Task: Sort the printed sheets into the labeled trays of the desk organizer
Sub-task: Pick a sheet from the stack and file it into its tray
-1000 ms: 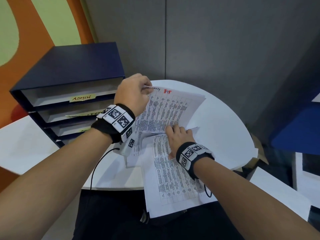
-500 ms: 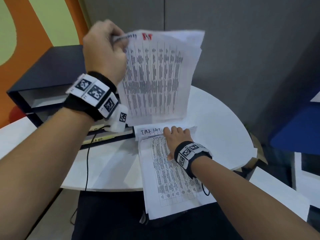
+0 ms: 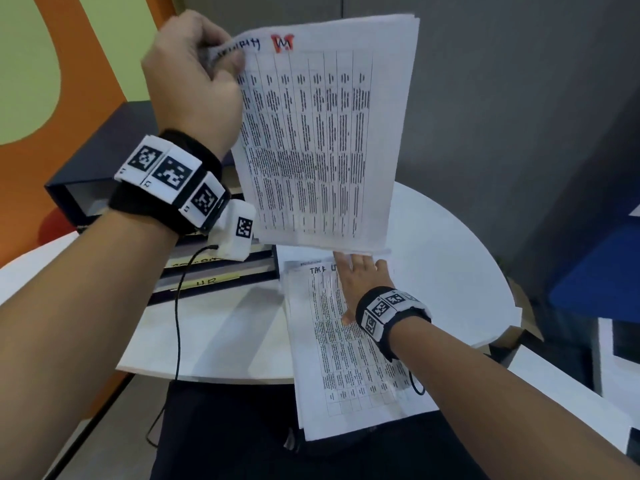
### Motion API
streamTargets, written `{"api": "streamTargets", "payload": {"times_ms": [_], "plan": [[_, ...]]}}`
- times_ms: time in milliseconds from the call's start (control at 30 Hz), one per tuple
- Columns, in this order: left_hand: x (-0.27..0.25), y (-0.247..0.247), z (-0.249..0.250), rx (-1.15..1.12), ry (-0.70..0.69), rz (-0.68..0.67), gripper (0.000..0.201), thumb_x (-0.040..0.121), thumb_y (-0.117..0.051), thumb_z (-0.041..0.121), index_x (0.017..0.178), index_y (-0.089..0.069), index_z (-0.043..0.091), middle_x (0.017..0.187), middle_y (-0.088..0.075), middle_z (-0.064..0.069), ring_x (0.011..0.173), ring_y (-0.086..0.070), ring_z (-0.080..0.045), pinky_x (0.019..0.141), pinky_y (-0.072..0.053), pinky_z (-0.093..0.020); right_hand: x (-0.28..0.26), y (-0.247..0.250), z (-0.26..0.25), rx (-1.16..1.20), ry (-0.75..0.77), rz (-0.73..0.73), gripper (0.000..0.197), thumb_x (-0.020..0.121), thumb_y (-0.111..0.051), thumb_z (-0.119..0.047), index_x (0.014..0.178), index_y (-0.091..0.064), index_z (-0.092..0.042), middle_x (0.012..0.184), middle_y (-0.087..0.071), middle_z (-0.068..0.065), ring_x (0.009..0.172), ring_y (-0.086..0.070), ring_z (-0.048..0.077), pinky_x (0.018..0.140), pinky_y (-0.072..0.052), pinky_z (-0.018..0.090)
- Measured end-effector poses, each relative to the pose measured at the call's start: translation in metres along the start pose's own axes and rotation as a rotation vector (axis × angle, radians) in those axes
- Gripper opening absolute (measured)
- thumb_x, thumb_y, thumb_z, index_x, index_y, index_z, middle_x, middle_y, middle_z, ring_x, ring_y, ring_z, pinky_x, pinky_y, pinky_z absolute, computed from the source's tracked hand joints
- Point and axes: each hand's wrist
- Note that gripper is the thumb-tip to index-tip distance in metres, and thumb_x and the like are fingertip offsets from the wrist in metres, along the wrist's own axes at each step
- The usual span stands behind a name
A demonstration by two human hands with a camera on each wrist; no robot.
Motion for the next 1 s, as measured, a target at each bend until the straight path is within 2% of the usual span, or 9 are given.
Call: {"api": "streamTargets", "payload": {"times_ms": [133,300,433,533,600,733,833,867,1000], "plan": [[-0.008,0.002,0.002,-0.015,0.0,-0.007,0.006,0.085,-0.067,0.021,0.091,-0.066,0.019,0.093,-0.062,0.007,0.071,-0.05,0.007,0.064,-0.04,-0.006,-0.005,0.004,0.009,0.127,-0.023,0.087,0.088,0.07,-0.078,-0.043,0.141,-0.033,-0.015,0.144,-0.031,0.006,0.13,-0.029,0.026,0.105,-0.029,0.041],[-0.02,0.009,0.002,0.001,0.012,-0.084,0.005,0.086,-0.07,0.021,0.09,-0.068,0.018,0.089,-0.061,0.01,0.073,-0.051,0.006,0.065,-0.04,-0.007,-0.01,0.027,0.041,0.517,-0.147,0.286,0.055,0.09,-0.059,-0.021,0.141,-0.039,-0.022,0.145,-0.041,0.002,0.128,-0.045,0.025,0.106,-0.035,0.039],[-0.034,0.003,0.005,0.057,0.07,-0.247,0.002,0.086,-0.07,0.022,0.085,-0.068,0.021,0.08,-0.06,0.013,0.071,-0.053,-0.003,0.061,-0.039,-0.01,-0.032,0.054,0.07,1.523,-0.269,0.415,0.022,0.1,-0.045,-0.024,0.115,-0.06,-0.018,0.115,-0.067,0.003,0.103,-0.064,0.022,0.08,-0.045,0.028],[-0.047,-0.008,0.008,0.068,0.119,-0.281,0.004,0.084,-0.072,0.026,0.082,-0.069,0.027,0.079,-0.062,0.01,0.075,-0.056,-0.009,0.069,-0.044,-0.021,-0.062,0.071,0.075,2.013,-0.106,0.299,0.06,0.096,-0.029,-0.062,0.126,-0.058,-0.02,0.116,-0.07,0.001,0.101,-0.067,0.017,0.084,-0.049,0.036],[-0.055,-0.015,0.011,0.087,0.14,-0.32,0.004,0.083,-0.073,0.03,0.082,-0.069,0.03,0.082,-0.065,0.006,0.077,-0.057,-0.011,0.071,-0.045,-0.021,-0.077,0.071,0.068,1.985,0.024,0.339,0.064,0.092,-0.032,-0.065,0.136,-0.05,-0.023,0.125,-0.065,0.001,0.108,-0.064,0.018,0.091,-0.05,0.041],[-0.065,-0.02,0.021,0.027,0.159,-0.403,0.006,0.082,-0.075,0.032,0.081,-0.073,0.027,0.079,-0.068,0.007,0.074,-0.059,-0.009,0.069,-0.047,-0.02,-0.089,0.049,0.044,1.545,0.072,0.356,0.061,0.082,-0.075,-0.025,0.134,-0.043,-0.023,0.125,-0.062,-0.009,0.112,-0.062,0.008,0.092,-0.053,0.033],[-0.07,-0.013,0.026,-0.173,0.178,-0.493,0.013,0.078,-0.081,0.032,0.085,-0.073,0.025,0.081,-0.072,0.004,0.074,-0.065,-0.008,0.07,-0.057,-0.028,-0.09,0.044,0.041,1.545,-0.082,0.502,0.015,0.092,-0.061,-0.003,0.099,-0.063,-0.016,0.086,-0.07,-0.017,0.078,-0.063,-0.012,0.074,-0.055,0.02],[-0.072,-0.009,0.026,-0.245,0.174,-0.473,0.02,0.077,-0.082,0.033,0.093,-0.072,0.024,0.086,-0.073,0.004,0.073,-0.066,-0.008,0.071,-0.059,-0.032,-0.089,0.045,0.044,1.593,-0.112,0.534,0.019,0.093,-0.057,0.001,0.088,-0.065,-0.016,0.073,-0.069,-0.018,0.068,-0.062,-0.012,0.065,-0.053,0.014],[-0.086,0.012,0.009,-0.254,0.24,-0.373,0.072,0.073,-0.085,0.042,0.132,-0.046,0.028,0.12,-0.063,0.007,0.058,-0.054,-0.004,0.061,-0.051,-0.021,-0.087,0.053,0.053,1.767,-0.165,0.594,0.012,0.092,-0.061,-0.004,0.101,-0.068,-0.004,0.082,-0.071,-0.01,0.068,-0.066,-0.004,0.06,-0.05,0.011]]}}
Point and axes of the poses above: each hand's wrist, its own x-axis towards the middle knuckle, its own y-axis out of the back of the hand, z = x × y
